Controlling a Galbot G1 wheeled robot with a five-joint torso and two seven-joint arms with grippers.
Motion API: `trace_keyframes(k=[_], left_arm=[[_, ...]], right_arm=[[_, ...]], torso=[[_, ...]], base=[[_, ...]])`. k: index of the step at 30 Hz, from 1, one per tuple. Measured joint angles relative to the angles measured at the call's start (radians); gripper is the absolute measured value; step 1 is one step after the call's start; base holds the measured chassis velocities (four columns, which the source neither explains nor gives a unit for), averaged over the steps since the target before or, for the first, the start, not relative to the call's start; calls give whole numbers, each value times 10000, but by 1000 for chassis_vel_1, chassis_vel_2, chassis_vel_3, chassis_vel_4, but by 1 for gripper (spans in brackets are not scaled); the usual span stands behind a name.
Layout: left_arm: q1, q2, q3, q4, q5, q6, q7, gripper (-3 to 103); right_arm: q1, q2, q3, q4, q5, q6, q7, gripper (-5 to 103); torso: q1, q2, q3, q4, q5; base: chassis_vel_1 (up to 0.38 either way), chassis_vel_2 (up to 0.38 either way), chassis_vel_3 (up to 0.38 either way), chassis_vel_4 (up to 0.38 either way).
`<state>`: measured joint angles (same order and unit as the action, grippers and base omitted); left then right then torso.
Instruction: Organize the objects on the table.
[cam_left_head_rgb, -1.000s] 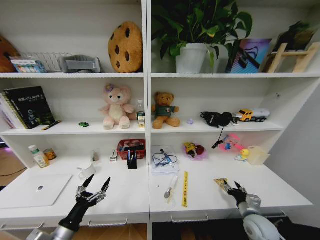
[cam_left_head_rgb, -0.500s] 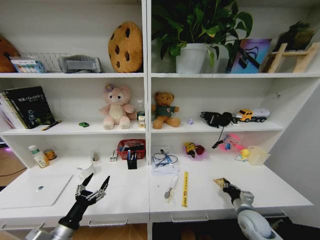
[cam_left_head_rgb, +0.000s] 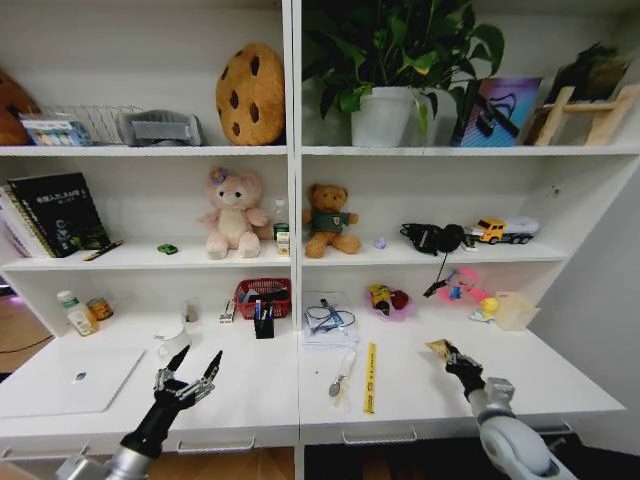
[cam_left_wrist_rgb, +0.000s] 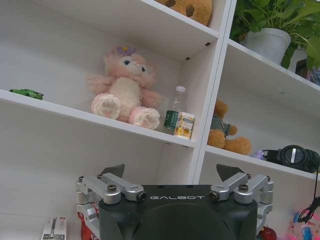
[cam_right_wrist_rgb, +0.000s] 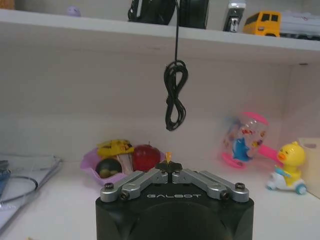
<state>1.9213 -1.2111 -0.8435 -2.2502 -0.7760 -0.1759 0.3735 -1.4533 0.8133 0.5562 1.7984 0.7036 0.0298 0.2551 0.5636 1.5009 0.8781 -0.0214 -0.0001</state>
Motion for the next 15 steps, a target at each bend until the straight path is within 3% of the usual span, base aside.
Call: trace_keyframes(k=[4, 6, 7, 10, 13, 15], left_arm=[[65, -38, -57, 0, 1, -1, 11, 100], [113, -52, -121, -13, 1, -4, -9, 100], [113, -52, -121, -13, 1, -4, -9, 100], [130, -79, -176, -31, -11, -4, -88, 100], [137, -85, -194, -39, -15, -1, -101, 100], [181, -83, -284, -81, -35, 18, -161, 100]], right_arm=[[1090, -310, -775, -454, 361, 0, -22, 0], [2643, -450, -2003, -1430, 603, 156, -116, 0], [2643, -450, -2003, -1430, 603, 156, -116, 0], [4520, -362, -3621, -2937, 770, 557, -361, 0], [5035, -306, -4075, -3357, 854, 621, -418, 0], [6443, -69, -5215, -4464, 996, 827, -583, 0]], torso=[[0, -1, 1, 3, 2], [0, 0, 1, -4, 1], [0, 0, 1, -4, 1], [1, -1, 2, 4, 3], [1, -2, 2, 4, 4], [1, -1, 2, 0, 1]], base=[[0, 0, 0, 0], [0, 0, 0, 0], [0, 0, 0, 0], [0, 0, 0, 0], [0, 0, 0, 0], [0, 0, 0, 0]])
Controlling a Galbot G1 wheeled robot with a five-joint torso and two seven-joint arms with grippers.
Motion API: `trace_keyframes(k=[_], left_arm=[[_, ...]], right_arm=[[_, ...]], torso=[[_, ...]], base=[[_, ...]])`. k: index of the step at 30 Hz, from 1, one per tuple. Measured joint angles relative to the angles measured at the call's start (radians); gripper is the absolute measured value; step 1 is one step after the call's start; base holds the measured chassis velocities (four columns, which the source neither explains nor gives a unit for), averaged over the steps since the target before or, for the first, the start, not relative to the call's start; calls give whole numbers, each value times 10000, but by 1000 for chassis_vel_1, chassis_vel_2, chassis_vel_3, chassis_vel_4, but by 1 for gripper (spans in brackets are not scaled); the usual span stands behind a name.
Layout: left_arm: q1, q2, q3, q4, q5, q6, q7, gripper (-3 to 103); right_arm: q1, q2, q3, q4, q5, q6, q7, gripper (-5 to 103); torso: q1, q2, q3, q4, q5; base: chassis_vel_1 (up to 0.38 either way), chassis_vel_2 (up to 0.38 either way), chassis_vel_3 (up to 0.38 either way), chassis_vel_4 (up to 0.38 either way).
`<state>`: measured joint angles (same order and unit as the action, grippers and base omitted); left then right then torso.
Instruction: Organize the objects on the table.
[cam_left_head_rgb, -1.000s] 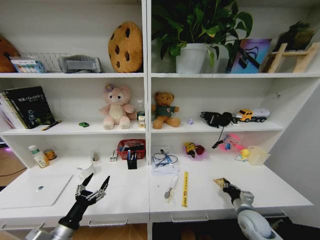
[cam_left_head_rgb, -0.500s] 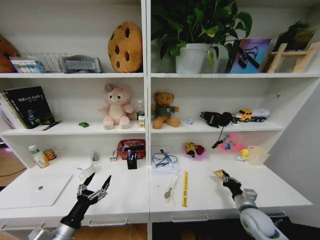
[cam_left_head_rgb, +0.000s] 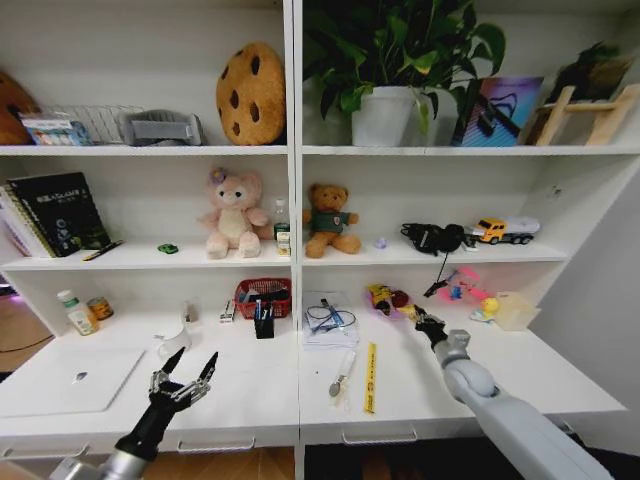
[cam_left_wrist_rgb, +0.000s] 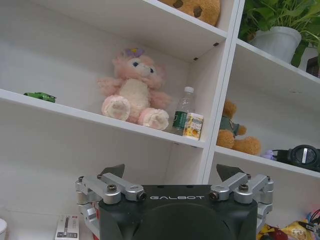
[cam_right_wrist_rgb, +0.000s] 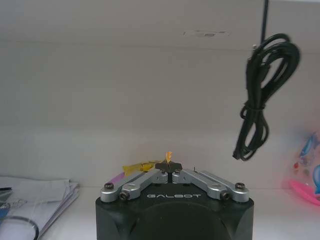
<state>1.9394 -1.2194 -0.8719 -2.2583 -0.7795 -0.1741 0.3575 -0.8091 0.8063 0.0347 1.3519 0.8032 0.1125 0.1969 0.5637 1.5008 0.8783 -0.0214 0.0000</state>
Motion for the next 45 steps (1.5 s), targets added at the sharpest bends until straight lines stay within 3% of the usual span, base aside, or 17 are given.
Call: trace_keyframes(k=[5, 12, 13, 15, 17, 20, 22, 25, 31, 35, 37, 40, 45], left_arm=[[96, -66, -130, -36, -13, 10, -14, 100], [167, -144, -142, -37, -3, 9, 23, 100], [122, -145, -72, -37, 22, 9, -6, 100], [100, -146, -23, -38, 41, 10, -39, 100], [86, -164, 51, -69, 71, 9, -103, 100], [90, -164, 51, -78, 73, 9, -110, 100], [102, -126, -19, -86, 64, 14, -128, 100], [91, -76, -45, -85, 43, 25, -158, 100], [-95, 258, -140, -35, -184, 143, -266, 100], [-165, 346, -145, 20, -268, 220, -277, 100], [-228, 383, -145, 64, -311, 273, -335, 100], [-254, 402, -144, 84, -329, 327, -393, 100], [-510, 580, -140, 268, -597, 895, -1153, 100]], right_arm=[[1359, 495, -717, -1525, -85, 300, -190, 0], [1782, 691, -925, -2319, -167, 340, -356, -1], [1898, 760, -967, -2596, -279, 437, -444, 9], [1949, 803, -976, -2743, -345, 501, -470, 9], [1968, 851, -966, -2872, -418, 585, -473, 20], [1932, 840, -927, -2827, -441, 600, -462, 25], [1537, 708, -588, -2172, -522, 578, -311, 41], [1156, 604, -294, -1594, -571, 506, -205, 47], [-803, 132, 1081, 570, -1131, 336, 289, 74], [-1416, -46, 1568, 1207, -1311, 284, 516, 79], [-1795, -169, 1856, 1611, -1417, 278, 633, 95], [-1925, -214, 1962, 1750, -1458, 279, 685, 99], [-4030, -556, 3657, 3676, -1841, 392, 1155, 100]], torso=[[1, -1, -1, 3, 2], [0, -1, -1, -3, 1], [0, 0, -1, -2, -1], [0, 0, -2, -1, -1], [1, 0, -1, 0, 1], [1, 0, -1, 3, 1], [0, 0, -2, 1, 0], [0, 1, -3, 2, -1], [0, 1, -3, -2, 2], [0, 2, -3, -3, 1], [-1, 2, -3, -2, 0], [-1, 1, -3, -2, 1], [-1, 2, -3, 1, -1]], base=[[0, 0, 0, 0], [0, 0, 0, 0], [0, 0, 0, 0], [0, 0, 0, 0], [0, 0, 0, 0], [0, 0, 0, 0], [0, 0, 0, 0], [0, 0, 0, 0], [0, 0, 0, 0], [0, 0, 0, 0], [0, 0, 0, 0], [0, 0, 0, 0], [0, 0, 0, 0]])
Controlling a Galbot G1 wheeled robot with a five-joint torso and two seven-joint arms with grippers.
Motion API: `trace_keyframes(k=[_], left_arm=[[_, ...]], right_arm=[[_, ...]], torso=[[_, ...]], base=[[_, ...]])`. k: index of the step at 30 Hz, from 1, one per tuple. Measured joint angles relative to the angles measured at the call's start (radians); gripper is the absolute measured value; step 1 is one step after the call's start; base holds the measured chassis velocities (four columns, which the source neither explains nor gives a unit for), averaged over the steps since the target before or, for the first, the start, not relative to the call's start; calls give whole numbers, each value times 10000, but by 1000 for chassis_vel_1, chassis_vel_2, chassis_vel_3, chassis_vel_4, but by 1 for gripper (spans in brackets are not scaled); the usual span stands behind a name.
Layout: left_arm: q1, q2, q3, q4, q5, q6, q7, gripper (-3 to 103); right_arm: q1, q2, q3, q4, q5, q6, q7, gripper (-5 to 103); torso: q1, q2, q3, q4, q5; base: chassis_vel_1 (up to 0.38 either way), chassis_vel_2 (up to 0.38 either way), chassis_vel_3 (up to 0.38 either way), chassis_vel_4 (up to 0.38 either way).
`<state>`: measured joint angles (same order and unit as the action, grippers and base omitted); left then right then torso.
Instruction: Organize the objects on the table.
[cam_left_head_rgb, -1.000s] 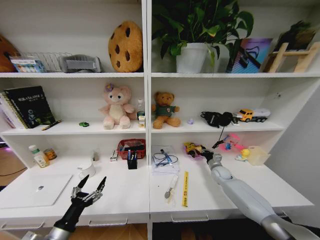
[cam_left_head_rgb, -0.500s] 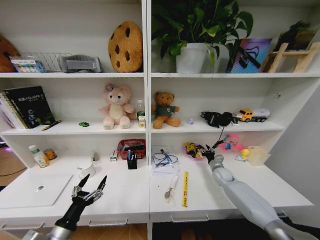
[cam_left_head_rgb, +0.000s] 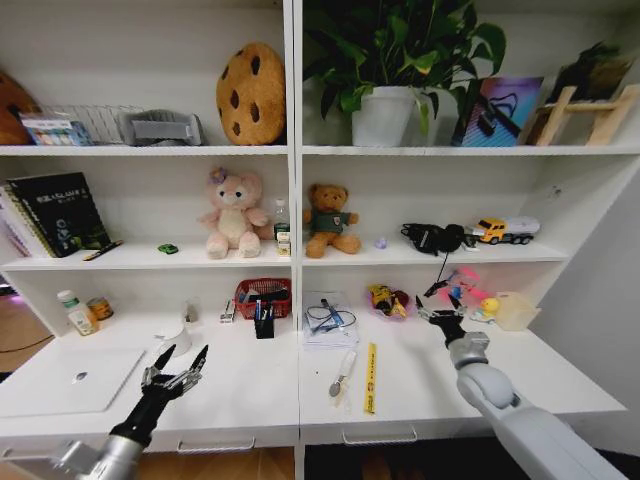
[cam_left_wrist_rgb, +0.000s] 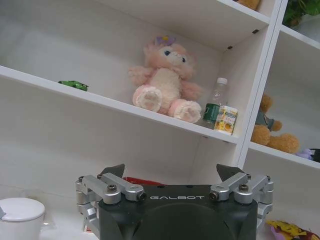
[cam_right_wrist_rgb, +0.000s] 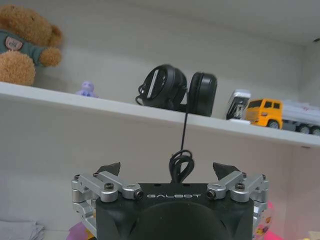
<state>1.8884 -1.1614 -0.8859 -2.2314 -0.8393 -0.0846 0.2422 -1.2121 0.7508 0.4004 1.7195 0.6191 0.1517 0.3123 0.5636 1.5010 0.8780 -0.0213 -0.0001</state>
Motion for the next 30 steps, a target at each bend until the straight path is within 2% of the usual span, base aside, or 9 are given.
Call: trace_keyframes(k=[1, 2, 5, 6, 8, 11, 22, 24, 30], left_arm=[[-97, 36, -31, 66, -47, 41, -121, 100], [-97, 36, -31, 66, -47, 41, -121, 100], [-264, 144, -340, 267, 266, 162, -230, 100], [-264, 144, -340, 267, 266, 162, -230, 100], [-333, 213, -498, 336, 439, 212, -188, 100], [-375, 274, -603, 443, 510, 268, -202, 100], [-341, 286, -492, 501, 823, 374, -290, 100], [-309, 267, -486, 379, 1014, 421, -653, 100], [-334, 239, -365, 315, 1243, 427, -985, 100]], right_arm=[[-860, -16, 702, 608, -122, 0, 61, 100], [-860, -16, 702, 608, -122, 0, 61, 100], [-3338, 246, 3161, 2106, -659, 122, 89, 100], [-3338, 246, 3161, 2106, -659, 122, 89, 100], [-4283, 545, 4092, 2608, -888, 243, 8, 100], [-5193, 905, 4773, 3110, -1175, 468, -33, 100], [-6544, 1777, 5718, 3879, -1437, 1115, -93, 100], [-6882, 2014, 5863, 3985, -1465, 1323, -123, 100], [-7089, 2117, 5966, 3939, -1464, 1600, -175, 100]], torso=[[0, 0, 0, -3, 2], [0, 0, 0, -3, 2], [0, 0, 1, 2, 2], [0, 0, 1, 2, 2], [0, 0, 0, -2, 0], [-1, 0, 0, -4, 2], [-1, 0, 1, 1, 0], [-1, 0, 1, 0, 2], [-1, -1, 1, 1, 2]], base=[[0, 0, 0, 0], [0, 0, 0, 0], [0, 0, 0, 0], [0, 0, 0, 0], [0, 0, 0, 0], [0, 0, 0, 0], [0, 0, 0, 0], [0, 0, 0, 0], [0, 0, 0, 0]])
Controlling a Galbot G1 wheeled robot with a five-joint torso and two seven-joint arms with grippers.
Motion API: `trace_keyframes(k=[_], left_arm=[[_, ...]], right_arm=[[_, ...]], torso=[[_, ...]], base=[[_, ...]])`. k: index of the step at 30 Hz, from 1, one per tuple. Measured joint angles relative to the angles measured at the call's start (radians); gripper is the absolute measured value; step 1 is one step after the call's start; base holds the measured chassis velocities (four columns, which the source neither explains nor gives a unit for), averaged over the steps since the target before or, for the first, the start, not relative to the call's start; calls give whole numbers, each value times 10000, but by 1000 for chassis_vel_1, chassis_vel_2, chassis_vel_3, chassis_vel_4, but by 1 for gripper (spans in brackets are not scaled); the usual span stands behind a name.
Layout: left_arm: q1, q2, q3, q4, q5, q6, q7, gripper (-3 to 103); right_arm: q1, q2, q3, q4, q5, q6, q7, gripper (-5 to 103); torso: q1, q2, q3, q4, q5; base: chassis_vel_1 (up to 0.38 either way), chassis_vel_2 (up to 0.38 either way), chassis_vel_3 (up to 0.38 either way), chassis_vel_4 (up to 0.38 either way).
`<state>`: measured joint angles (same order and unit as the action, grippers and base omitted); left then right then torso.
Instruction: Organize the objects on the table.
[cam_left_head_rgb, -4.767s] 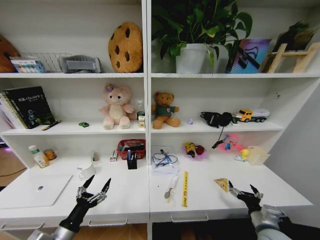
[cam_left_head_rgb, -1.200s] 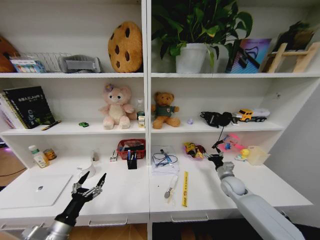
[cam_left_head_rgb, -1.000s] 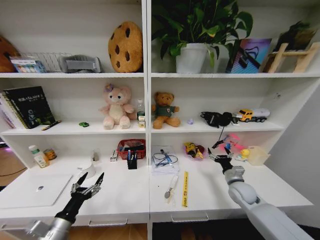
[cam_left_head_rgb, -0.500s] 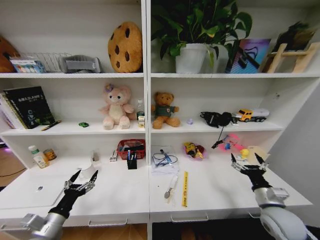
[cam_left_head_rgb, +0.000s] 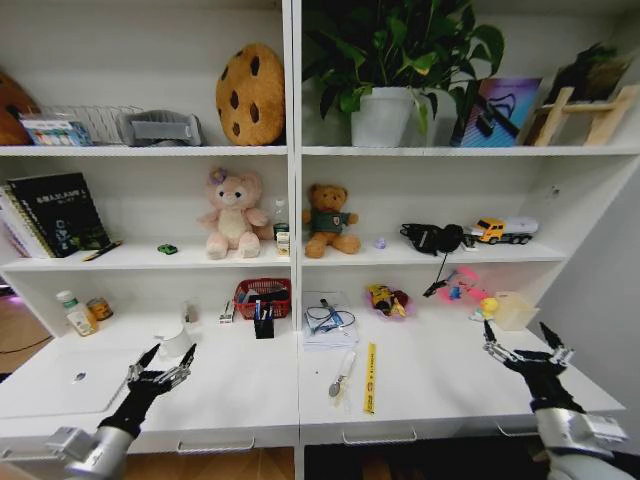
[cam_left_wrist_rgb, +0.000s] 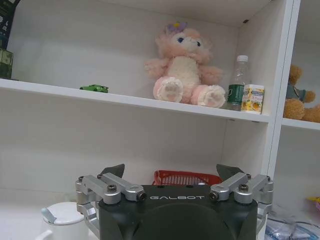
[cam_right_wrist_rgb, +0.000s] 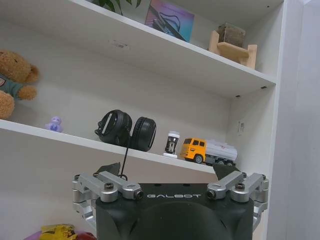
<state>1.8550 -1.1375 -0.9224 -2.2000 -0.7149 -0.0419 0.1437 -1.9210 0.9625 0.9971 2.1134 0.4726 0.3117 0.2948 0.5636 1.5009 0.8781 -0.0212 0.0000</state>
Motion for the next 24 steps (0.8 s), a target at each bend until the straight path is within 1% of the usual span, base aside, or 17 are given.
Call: trace_keyframes(k=[9, 10, 11, 13, 14, 18, 19, 24], left_arm=[[-135, 33, 125, 42, -18, -330, -4, 100], [-139, 41, 125, 108, 44, -494, 135, 100], [-139, 41, 125, 108, 44, -494, 135, 100], [-74, 27, 122, 168, 107, -699, 321, 100], [19, -5, 106, 183, 133, -831, 504, 100], [87, -59, 50, 244, 184, -1025, 727, 100], [97, -87, -13, 285, 263, -1078, 748, 100], [100, -105, -57, 312, 334, -1109, 745, 100]], right_arm=[[49, -57, -100, -182, 220, 345, -390, 100], [103, -62, -229, -273, 304, 410, -540, 100], [103, -62, -229, -273, 304, 410, -540, 100], [194, -89, -426, -352, 414, 424, -624, 100], [285, -154, -542, -402, 496, 391, -630, 100], [505, -288, -649, -511, 562, 282, -628, 100], [592, -372, -673, -511, 627, 135, -623, 100], [625, -434, -673, -436, 713, -15, -616, 100]], torso=[[0, 0, 0, -2, -1], [0, 0, 0, -2, 0], [0, 0, 0, -2, 0], [1, 0, 0, -3, 0], [0, 0, 0, -2, 0], [0, 0, 0, 0, 0], [0, 0, 1, 0, 1], [0, 0, 1, -1, 0]], base=[[0, 0, 0, 0], [0, 0, 0, 0], [0, 0, 0, 0], [0, 0, 0, 0], [0, 0, 0, 0], [0, 0, 0, 0], [0, 0, 0, 0], [0, 0, 0, 0]])
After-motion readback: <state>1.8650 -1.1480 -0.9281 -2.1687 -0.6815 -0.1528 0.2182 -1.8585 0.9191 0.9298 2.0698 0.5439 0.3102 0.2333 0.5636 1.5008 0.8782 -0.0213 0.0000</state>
